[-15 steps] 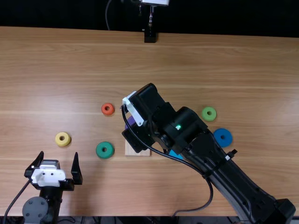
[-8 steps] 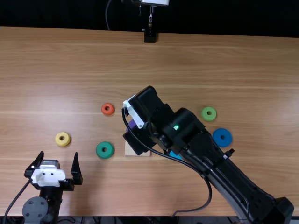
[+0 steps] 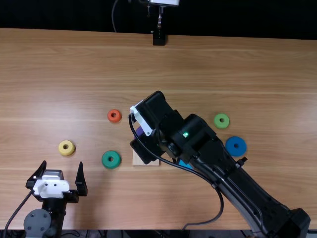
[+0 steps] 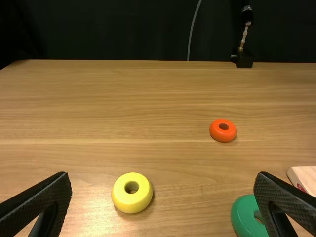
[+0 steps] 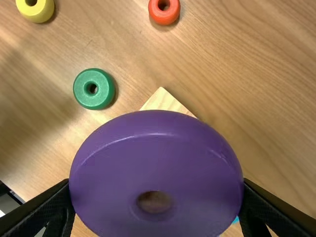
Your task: Build the Hanoi tower: stack the rings onto the peg from bottom to top in this color order: purple, dark blue, light blue, dark green, light green, yellow, orange.
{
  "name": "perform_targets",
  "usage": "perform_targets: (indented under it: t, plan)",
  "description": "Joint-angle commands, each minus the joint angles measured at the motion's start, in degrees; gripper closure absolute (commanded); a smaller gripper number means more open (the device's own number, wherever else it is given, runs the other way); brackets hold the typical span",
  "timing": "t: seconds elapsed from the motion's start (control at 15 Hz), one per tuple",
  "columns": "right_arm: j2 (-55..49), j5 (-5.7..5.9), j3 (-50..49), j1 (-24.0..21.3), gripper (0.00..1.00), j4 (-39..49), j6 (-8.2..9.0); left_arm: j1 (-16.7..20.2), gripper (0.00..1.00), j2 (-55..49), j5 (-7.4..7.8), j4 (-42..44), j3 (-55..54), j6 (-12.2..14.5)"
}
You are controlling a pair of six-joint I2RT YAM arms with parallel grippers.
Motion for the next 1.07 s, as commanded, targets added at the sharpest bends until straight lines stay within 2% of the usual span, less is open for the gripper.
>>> perform_targets:
  t: [0.0,0.67,1.0]
  plan:
    - [1.2,-0.31,0.3,0.0,1.00,0.0,0.39,0.5,0.00,-0.7,-0.24,-1.0,-2.8,0.8]
    - [1.2,-0.31,6.1,0.1,1.00,0.4,-0.03,0.5,0.00,-0.7,-0.24,-1.0,-2.8,0.8]
    - [1.9,-0.20,5.1,0.1,1.00,-0.3,-0.67,0.5,0.00,-0.7,-0.24,-1.0,-2.8,0.8]
